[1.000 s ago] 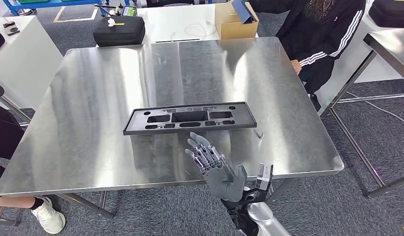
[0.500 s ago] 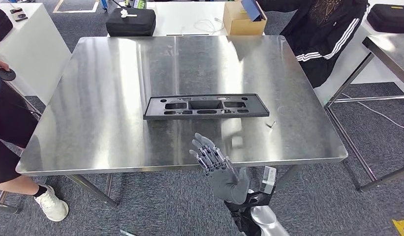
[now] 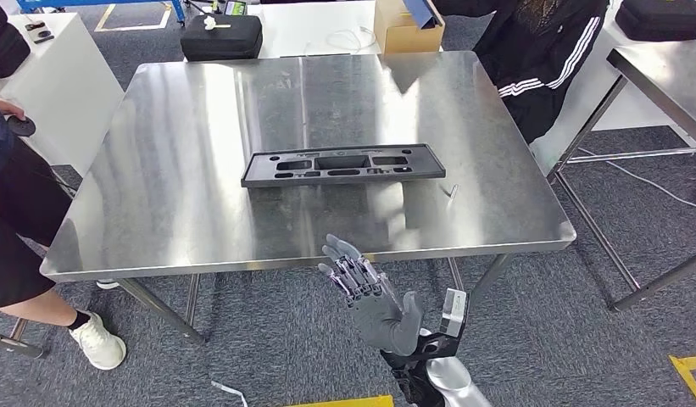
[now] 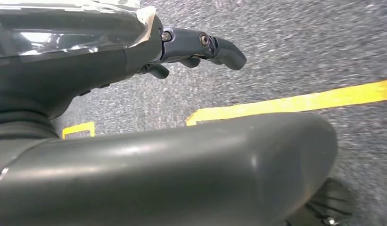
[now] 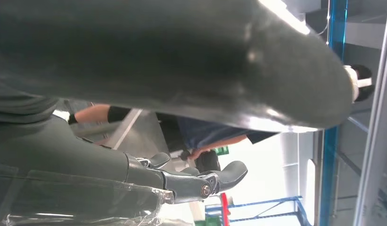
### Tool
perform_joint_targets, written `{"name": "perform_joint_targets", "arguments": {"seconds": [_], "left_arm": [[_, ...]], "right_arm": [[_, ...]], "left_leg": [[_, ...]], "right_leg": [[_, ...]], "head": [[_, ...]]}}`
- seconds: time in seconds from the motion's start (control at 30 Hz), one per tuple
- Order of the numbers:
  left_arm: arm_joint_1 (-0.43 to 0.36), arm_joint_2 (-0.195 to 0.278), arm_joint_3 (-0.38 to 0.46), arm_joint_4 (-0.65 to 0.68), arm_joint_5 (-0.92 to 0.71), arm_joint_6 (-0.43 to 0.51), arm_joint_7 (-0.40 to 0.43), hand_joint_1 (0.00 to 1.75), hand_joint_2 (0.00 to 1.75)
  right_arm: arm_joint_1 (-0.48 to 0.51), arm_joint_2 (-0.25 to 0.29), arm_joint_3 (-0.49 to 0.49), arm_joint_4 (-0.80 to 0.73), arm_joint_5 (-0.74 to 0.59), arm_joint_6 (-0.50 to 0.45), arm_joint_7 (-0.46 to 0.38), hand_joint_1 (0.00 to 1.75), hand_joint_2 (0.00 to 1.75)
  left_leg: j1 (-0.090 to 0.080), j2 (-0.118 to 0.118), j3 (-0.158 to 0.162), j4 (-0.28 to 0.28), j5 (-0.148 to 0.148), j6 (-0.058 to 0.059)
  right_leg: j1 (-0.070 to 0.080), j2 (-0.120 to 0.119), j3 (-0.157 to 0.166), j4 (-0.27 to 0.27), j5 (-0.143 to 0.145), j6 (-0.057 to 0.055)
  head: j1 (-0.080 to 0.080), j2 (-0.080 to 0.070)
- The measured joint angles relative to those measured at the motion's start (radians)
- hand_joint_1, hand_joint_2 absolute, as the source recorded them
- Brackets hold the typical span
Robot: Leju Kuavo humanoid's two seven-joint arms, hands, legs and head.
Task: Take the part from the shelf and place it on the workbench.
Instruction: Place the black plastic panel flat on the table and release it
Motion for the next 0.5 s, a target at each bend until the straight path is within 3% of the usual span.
{"name": "perform_joint_targets", "arguments": {"seconds": [0.03,0.07,0.13,0.2,0.27,0.33,0.4,0.47,0.5], "left_arm": [[0.0,0.0,0.0,0.0,0.001,0.0,0.0,0.0,0.0],[0.0,0.0,0.0,0.0,0.001,0.0,0.0,0.0,0.0],[-0.001,0.0,0.0,0.0,0.002,0.0,0.0,0.0,0.0],[-0.004,-0.002,0.0,0.0,0.001,-0.002,0.0,0.0,0.0],[-0.005,-0.002,0.0,0.0,0.0,-0.003,0.0,0.0,0.0],[-0.004,-0.002,0.0,0.0,0.0,-0.003,0.002,0.0,0.0],[-0.004,0.0,0.0,0.0,-0.001,-0.002,0.003,0.0,0.0],[-0.004,0.001,0.0,0.0,-0.001,-0.001,0.003,0.0,0.0],[-0.004,0.001,0.0,0.0,-0.002,-0.001,0.003,0.0,0.0]], "right_arm": [[0.0,0.002,0.0,0.002,0.001,0.0,0.002,0.0,0.0],[0.0,0.005,0.0,0.005,0.001,0.001,0.003,0.0,0.0],[0.0,0.008,-0.001,0.009,0.003,0.001,0.003,0.0,0.0],[0.0,0.011,-0.007,0.012,0.007,0.001,0.003,0.0,0.0],[0.0,0.013,-0.012,0.014,0.012,-0.002,0.004,0.0,0.0],[0.004,0.013,-0.016,0.018,0.016,-0.006,0.004,0.0,0.0],[0.007,0.012,-0.019,0.023,0.021,-0.01,0.005,0.0,0.0],[0.008,0.012,-0.022,0.027,0.04,-0.027,0.006,0.0,0.0],[0.009,0.012,-0.025,0.03,0.055,-0.044,0.007,0.0,0.0]], "left_leg": [[0.005,0.0,0.001,0.029,-0.002,-0.006],[0.011,0.0,0.021,0.021,0.017,-0.011],[0.025,0.0,0.107,-0.089,0.062,-0.027],[0.026,-0.007,0.181,-0.202,0.071,-0.032],[0.016,-0.013,0.188,-0.229,0.066,-0.019],[0.01,-0.009,0.171,-0.229,0.081,0.009],[0.007,-0.003,0.15,-0.232,0.103,0.039],[0.001,0.001,0.121,-0.232,0.126,0.054],[-0.003,0.003,0.104,-0.231,0.138,0.056]], "right_leg": [[-0.001,-0.001,-0.013,0.002,0.009,0.003],[-0.004,-0.001,-0.026,0.005,0.017,0.009],[-0.01,-0.002,-0.049,0.017,0.029,0.022],[-0.01,-0.002,-0.069,0.032,0.039,0.039],[-0.008,-0.002,-0.079,0.035,0.053,0.057],[-0.012,-0.002,-0.088,0.034,0.057,0.072],[-0.016,-0.001,-0.114,0.08,0.009,0.068],[-0.015,0.0,-0.155,0.204,-0.08,0.055],[-0.012,0.0,-0.167,0.269,-0.11,0.054]], "head": [[0.0,0.0],[0.0,0.0],[-0.001,0.0],[-0.004,0.0],[-0.005,0.0],[-0.004,0.0],[0.0,0.0],[0.004,0.0],[0.004,0.0]]}}
